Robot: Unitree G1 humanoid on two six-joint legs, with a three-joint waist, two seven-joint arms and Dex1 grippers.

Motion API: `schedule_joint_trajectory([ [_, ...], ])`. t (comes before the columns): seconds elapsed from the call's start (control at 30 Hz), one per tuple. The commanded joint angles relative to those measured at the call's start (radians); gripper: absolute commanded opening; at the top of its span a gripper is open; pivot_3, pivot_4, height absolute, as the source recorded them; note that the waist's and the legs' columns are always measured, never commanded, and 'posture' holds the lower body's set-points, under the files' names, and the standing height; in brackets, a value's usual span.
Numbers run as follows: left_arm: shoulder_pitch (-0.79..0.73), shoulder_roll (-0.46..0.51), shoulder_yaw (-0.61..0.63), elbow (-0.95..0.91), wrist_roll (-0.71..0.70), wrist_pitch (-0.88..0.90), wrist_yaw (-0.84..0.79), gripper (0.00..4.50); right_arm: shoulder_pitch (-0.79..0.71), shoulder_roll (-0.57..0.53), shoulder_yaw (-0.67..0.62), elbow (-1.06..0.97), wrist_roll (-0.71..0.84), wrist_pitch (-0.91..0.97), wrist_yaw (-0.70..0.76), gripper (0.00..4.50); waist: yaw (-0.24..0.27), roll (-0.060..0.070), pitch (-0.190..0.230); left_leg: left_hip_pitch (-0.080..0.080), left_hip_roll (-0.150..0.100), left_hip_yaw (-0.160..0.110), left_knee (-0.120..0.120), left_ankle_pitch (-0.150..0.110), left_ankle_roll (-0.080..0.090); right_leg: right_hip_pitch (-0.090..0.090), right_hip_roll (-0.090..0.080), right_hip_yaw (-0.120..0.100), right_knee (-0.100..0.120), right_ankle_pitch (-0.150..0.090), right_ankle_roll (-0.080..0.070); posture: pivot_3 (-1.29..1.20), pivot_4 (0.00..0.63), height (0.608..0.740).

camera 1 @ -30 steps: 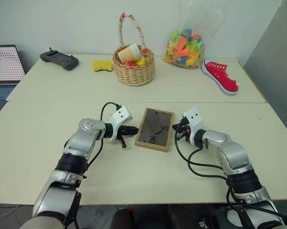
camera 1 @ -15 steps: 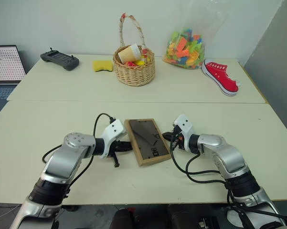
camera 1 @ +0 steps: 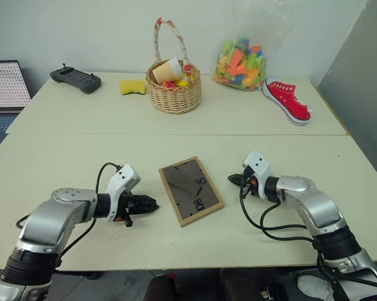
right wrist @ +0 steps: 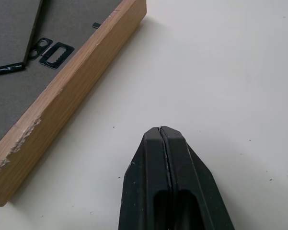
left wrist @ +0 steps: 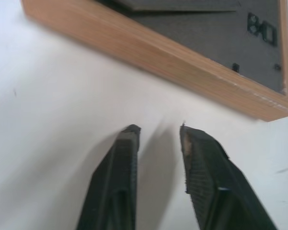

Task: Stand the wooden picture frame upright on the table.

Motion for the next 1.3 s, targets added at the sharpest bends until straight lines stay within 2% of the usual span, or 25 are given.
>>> schedule_joint_trajectory([
  [0.03,0.005,-0.04,0.219,-0.013,-0.244,0.338,0.058,2.4,-0.032,-0.004,-0.009,0.01,-0.001,-0.047,0.032,0.0,0.0,0.0,0.0,0.0,0.0,0.0,0.0,0.0,0.0,0.0,0.0,0.0,0.0,0.0,0.0,0.0,0.15,0.74],
  [0.13,0.033,-0.04,0.272,0.068,-0.479,0.373,0.169,2.97,-0.039,0.006,0.001,0.029,-0.009,-0.064,0.038,0.0,-0.001,0.0,0.0,0.0,0.0,-0.002,0.0,0.0,0.0,0.0,0.0,-0.001,0.001,0.0,0.0,0.0,0.15,0.74],
  [0.2,0.068,-0.068,0.283,0.058,-0.569,0.373,0.258,3.35,-0.039,0.022,0.005,0.03,-0.003,-0.068,0.041,0.0,0.0,0.0,0.0,0.0,0.001,-0.003,0.0,0.0,0.0,0.001,-0.001,-0.002,0.001,0.0,0.0,0.0,0.15,0.74],
  [0.37,0.114,-0.244,0.354,0.051,-0.639,0.373,0.55,4.32,-0.028,0.061,0.01,0.019,-0.006,-0.06,0.025,0.0,0.003,0.001,-0.001,0.0,0.001,-0.003,0.0,0.0,0.0,0.001,-0.004,-0.002,0.0,0.0,0.0,0.0,0.15,0.74],
  [0.43,0.112,-0.307,0.377,0.061,-0.642,0.373,0.637,4.48,-0.024,0.076,0.016,0.014,-0.01,-0.055,0.015,0.0,0.005,0.002,-0.002,0.001,0.0,-0.003,0.0,0.0,0.0,0.001,-0.005,-0.002,0.001,0.0,-0.001,0.0,0.15,0.74],
  [0.57,0.088,-0.401,0.395,0.079,-0.62,0.367,0.75,4.48,-0.021,0.11,0.03,0.01,-0.014,-0.048,-0.002,0.0,0.01,0.009,-0.008,0.004,-0.001,-0.003,0.0,0.0,0.0,0.005,-0.004,-0.001,0.001,0.0,-0.001,0.0,0.15,0.74],
  [0.63,0.076,-0.431,0.368,0.094,-0.599,0.36,0.77,4.48,-0.026,0.135,0.051,0.011,-0.02,-0.049,-0.009,0.0,0.014,0.01,-0.009,0.012,-0.002,-0.003,-0.001,0.0,0.0,0.014,-0.003,0.0,-0.001,0.0,-0.001,0.0,0.15,0.74],
  [0.67,0.071,-0.44,0.355,0.098,-0.594,0.359,0.774,4.48,-0.028,0.146,0.057,0.01,-0.02,-0.046,-0.011,0.0,0.015,0.01,-0.01,0.016,-0.003,-0.003,-0.002,0.0,0.0,0.018,-0.003,0.0,-0.003,-0.001,-0.001,0.0,0.15,0.74],
  [0.83,0.055,-0.483,0.285,0.101,-0.614,0.373,0.781,4.48,-0.029,0.186,0.075,-0.025,-0.015,-0.012,-0.027,0.0,0.02,0.016,-0.015,0.016,-0.006,-0.003,-0.002,0.0,0.0,0.019,-0.003,-0.001,-0.002,-0.001,0.0,0.0,0.15,0.74],
  [0.97,0.047,-0.495,0.28,0.086,-0.65,0.373,0.784,4.48,-0.019,0.193,0.055,-0.045,-0.009,0.016,-0.04,0.0,0.026,0.017,-0.016,0.016,-0.007,-0.004,-0.002,0.0,0.0,0.019,-0.005,0.0,-0.002,-0.002,0.001,0.0,0.15,0.74],
  [1.07,0.049,-0.479,0.273,0.076,-0.667,0.373,0.774,4.08,-0.012,0.191,0.043,-0.056,-0.006,0.03,-0.046,0.0,0.026,0.017,-0.015,0.016,-0.011,-0.005,-0.002,0.0,0.0,0.019,-0.008,0.0,-0.002,-0.003,0.003,0.0,0.15,0.74],
  [1.3,0.038,-0.481,0.287,0.073,-0.666,0.359,0.795,2.62,-0.005,0.19,0.025,-0.058,-0.004,0.043,-0.058,0.0,0.024,0.016,-0.015,0.014,-0.015,-0.005,-0.003,0.0,0.0,0.018,-0.012,0.0,-0.003,-0.004,0.005,0.0,0.15,0.74],
])
